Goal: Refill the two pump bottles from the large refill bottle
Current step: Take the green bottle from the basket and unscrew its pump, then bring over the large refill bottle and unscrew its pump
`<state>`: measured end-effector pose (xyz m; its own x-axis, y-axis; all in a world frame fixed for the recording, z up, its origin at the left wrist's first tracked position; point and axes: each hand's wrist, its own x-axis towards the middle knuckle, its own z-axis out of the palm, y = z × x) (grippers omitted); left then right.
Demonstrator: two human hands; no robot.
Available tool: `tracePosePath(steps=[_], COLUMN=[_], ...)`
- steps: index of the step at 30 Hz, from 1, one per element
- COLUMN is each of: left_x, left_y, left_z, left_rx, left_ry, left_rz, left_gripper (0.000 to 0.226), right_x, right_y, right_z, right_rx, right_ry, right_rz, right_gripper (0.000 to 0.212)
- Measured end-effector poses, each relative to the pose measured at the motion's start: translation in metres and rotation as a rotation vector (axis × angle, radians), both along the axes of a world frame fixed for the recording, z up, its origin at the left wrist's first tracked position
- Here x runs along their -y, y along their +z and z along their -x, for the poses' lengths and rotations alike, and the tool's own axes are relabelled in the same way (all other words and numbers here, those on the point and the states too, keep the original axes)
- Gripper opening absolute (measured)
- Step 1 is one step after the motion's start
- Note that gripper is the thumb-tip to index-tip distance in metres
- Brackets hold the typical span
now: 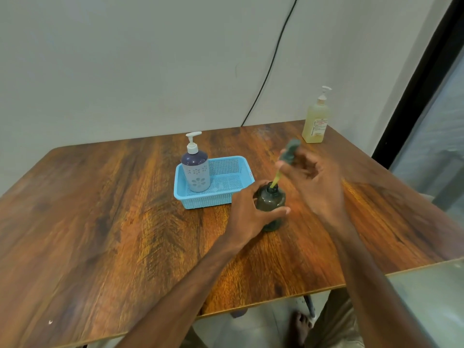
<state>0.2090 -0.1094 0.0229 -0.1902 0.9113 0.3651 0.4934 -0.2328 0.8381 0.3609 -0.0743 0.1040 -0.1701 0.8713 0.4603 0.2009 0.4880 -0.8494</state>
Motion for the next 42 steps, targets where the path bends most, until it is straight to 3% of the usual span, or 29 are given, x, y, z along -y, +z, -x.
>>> tracePosePath(steps=[5,8,13,18,22,42], left_x=[-0.002,-0.003,-0.004,-0.003,-0.003,-0.003], left_y=[-0.003,-0.006,-0.007,-0.007,-0.006,-0.012], left_z=[0.002,0.003,0.003,0.002,0.002,0.002], left_rx=[-0.019,-0.019,-0.028,-0.039,-0.034,-0.064], left_ry=[-0.002,-0.007,0.000,0.009,0.007,0.017], left_rz=[-0.010,-0.003,-0.014,-0.037,-0.054,-0.058], left_gripper=[0.060,0.067,0.067,0.065,0.063,0.073], right_x=[-0.012,-0.021,-0.031,-0.035,-0.030,-0.018], right_y=[0.057,0.079,0.056,-0.019,-0.065,-0.090], right_z=[-0.015,-0.028,-0.042,-0.047,-0.042,-0.026], right_rx=[-0.206,-0.182,0.050,0.515,0.657,0.625], right_ry=[-0.130,-0.172,-0.170,-0.072,-0.065,-0.231], right_rz=[-0.128,-0.181,-0.071,0.189,0.361,0.321], right_gripper=[0.025,0.022,0.020,0.028,0.026,0.023])
